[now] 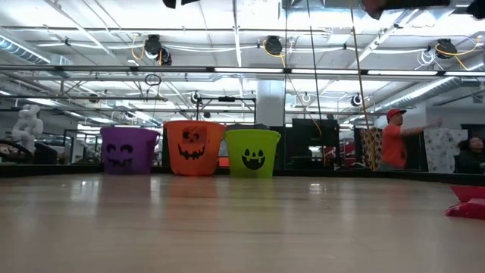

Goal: Sort candy by brand, put in halloween buckets
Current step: Put golden candy into the orange bucket

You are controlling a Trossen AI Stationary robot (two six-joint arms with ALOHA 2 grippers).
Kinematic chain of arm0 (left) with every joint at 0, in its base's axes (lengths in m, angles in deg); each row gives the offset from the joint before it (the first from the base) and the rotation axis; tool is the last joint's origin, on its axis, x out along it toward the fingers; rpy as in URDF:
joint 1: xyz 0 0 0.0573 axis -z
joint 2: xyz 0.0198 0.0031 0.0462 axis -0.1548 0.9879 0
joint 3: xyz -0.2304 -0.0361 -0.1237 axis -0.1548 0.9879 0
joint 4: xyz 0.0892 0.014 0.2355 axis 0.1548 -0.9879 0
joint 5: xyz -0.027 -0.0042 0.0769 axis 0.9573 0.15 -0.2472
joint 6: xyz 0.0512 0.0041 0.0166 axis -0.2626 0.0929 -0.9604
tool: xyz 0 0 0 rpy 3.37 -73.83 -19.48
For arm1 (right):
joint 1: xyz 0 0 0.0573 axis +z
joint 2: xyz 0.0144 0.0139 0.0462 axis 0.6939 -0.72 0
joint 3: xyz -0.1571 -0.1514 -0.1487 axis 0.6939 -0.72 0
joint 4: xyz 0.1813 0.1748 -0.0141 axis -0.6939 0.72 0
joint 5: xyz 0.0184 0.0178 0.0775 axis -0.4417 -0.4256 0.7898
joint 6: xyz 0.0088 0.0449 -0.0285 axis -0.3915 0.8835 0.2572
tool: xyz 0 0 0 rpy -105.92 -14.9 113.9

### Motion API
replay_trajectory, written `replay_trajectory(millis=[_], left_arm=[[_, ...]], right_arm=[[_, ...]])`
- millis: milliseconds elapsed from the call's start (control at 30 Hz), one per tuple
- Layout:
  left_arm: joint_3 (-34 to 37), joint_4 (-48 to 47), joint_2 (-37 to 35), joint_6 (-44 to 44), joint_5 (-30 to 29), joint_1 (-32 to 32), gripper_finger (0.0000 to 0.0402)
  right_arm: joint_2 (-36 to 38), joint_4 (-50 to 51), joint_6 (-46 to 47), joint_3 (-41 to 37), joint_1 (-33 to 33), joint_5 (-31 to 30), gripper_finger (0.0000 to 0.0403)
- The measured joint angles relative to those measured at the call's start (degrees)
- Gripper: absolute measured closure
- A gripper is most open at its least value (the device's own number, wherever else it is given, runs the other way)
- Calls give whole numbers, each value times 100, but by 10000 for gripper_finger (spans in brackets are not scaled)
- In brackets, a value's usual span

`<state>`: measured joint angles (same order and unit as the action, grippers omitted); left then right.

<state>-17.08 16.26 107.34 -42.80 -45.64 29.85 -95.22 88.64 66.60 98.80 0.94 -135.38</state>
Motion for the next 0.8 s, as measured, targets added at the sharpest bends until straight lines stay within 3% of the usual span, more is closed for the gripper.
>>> replay_trajectory(millis=[100,200,267,333,433,533,700,800], left_arm=[[0,2,0,-130,-187,5,220],[0,10,0,-133,-671,7,220],[0,45,-3,-153,-1127,7,220],[0,42,-71,-168,-1606,7,220],[0,26,-278,-156,-2096,24,220],[0,-5,-564,-153,-2269,132,220],[-4,-506,-1035,-107,-2230,337,220],[-4,-924,-1191,-107,-2203,401,220]], right_arm=[[-343,-539,-363,0,-181,-436,402],[-543,-1765,-1016,27,-727,-1058,402],[-593,-2586,-1728,104,-1265,-781,402],[-595,-3413,-2555,133,-1915,194,402],[-612,-4669,-3668,140,-3033,2156,402],[-811,-6095,-3987,144,-4227,3665,402],[-1508,-8001,-2642,211,-5864,5794,402],[-2248,-8207,-1444,732,-6460,6385,402]])
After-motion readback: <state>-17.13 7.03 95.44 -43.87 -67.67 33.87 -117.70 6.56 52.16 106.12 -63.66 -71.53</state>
